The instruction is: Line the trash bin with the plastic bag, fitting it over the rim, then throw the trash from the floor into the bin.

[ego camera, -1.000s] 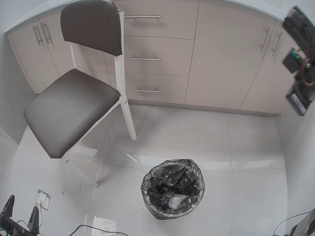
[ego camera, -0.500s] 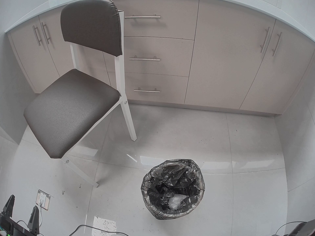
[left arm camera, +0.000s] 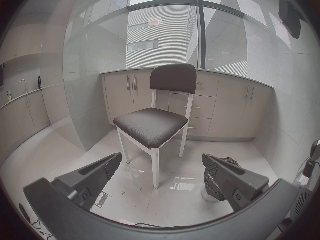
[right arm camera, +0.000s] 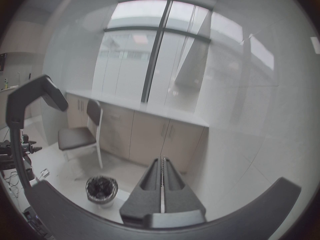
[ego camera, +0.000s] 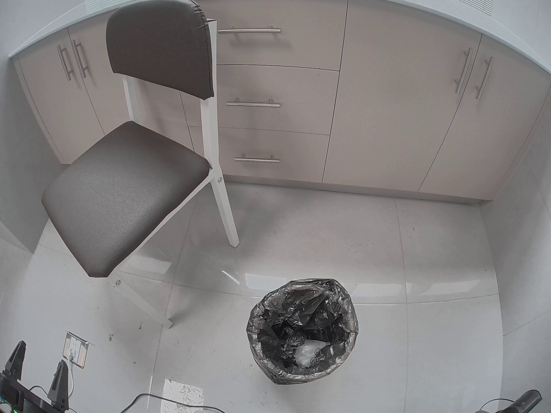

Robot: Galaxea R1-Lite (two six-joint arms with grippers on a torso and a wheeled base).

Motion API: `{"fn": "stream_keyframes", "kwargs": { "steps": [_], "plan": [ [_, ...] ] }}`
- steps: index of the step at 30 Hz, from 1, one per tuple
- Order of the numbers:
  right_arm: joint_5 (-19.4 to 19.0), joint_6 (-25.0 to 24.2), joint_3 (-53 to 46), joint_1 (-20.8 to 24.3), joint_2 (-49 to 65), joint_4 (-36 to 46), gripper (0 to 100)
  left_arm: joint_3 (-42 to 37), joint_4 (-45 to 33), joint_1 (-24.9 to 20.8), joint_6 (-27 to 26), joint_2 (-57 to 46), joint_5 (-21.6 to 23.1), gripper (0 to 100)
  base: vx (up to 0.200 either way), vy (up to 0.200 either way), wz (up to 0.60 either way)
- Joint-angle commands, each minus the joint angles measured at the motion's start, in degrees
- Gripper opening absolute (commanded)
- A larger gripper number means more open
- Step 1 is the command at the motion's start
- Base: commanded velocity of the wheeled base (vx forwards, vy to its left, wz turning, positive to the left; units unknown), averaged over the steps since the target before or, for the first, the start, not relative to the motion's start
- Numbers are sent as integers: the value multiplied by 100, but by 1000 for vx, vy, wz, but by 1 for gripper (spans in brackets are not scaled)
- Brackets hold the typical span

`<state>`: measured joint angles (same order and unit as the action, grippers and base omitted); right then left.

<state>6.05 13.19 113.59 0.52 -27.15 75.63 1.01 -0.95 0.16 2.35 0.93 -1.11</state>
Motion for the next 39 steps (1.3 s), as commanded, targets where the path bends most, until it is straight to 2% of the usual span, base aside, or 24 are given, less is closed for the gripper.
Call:
{"fn": "stream_keyframes", "kwargs": {
  "steps": [1, 5, 13, 15, 18, 23, 24, 25, 27, 28, 36, 38, 39],
  "plan": [
    [-148, 122, -1893, 44, 1977, -1543, 0, -48, -2, 2, 2, -93, -3, 100, 0, 0, 0],
    [-148, 140, -2720, 71, 2434, -1982, 0, -48, -2, 2, 2, -93, -3, 100, 0, 0, 0],
    [-218, 105, -3300, 44, 2548, -2070, 0, -48, -2, 2, 2, -93, -3, 100, 0, 0, 0],
    [-227, 96, -3730, 44, 2548, -2421, 0, -48, -2, 2, 2, -93, -3, 100, 0, 0, 0],
    [-227, 87, -4416, 35, 2557, -3160, 0, -48, -2, 2, 2, -93, -3, 100, 0, 0, 0],
    [-227, -124, -6833, 44, 2539, -6183, 0, -48, -2, 2, 2, -93, -3, 100, 0, 0, 0],
    [-227, -132, -6894, 44, 2539, -6271, 0, -48, -2, 2, 2, -93, -3, 100, 0, 0, 0],
    [-192, -132, -7606, 62, 2478, -7141, 0, -48, -2, 2, 2, -84, -3, 100, 0, 0, 0],
    [-183, -132, -7756, 71, 2460, -7282, 0, -48, -2, 2, 2, -84, -3, 100, 0, 0, 0],
    [-209, -132, -8362, 79, 2434, -7607, 0, -48, -2, 2, 2, -93, -3, 100, 0, 0, 0],
    [-227, -150, -9689, 18, 2688, -7651, 0, -48, -2, 2, 2, -93, -3, 100, 0, 0, 0],
    [-227, -150, -9760, 9, 2715, -7660, 0, -48, -2, 2, 2, -93, -3, 100, 0, 0, 0],
    [-192, -141, -10375, -17, 2715, -7827, 0, -48, -2, 2, 2, -84, -3, 100, 0, 0, 0]
  ]
}}
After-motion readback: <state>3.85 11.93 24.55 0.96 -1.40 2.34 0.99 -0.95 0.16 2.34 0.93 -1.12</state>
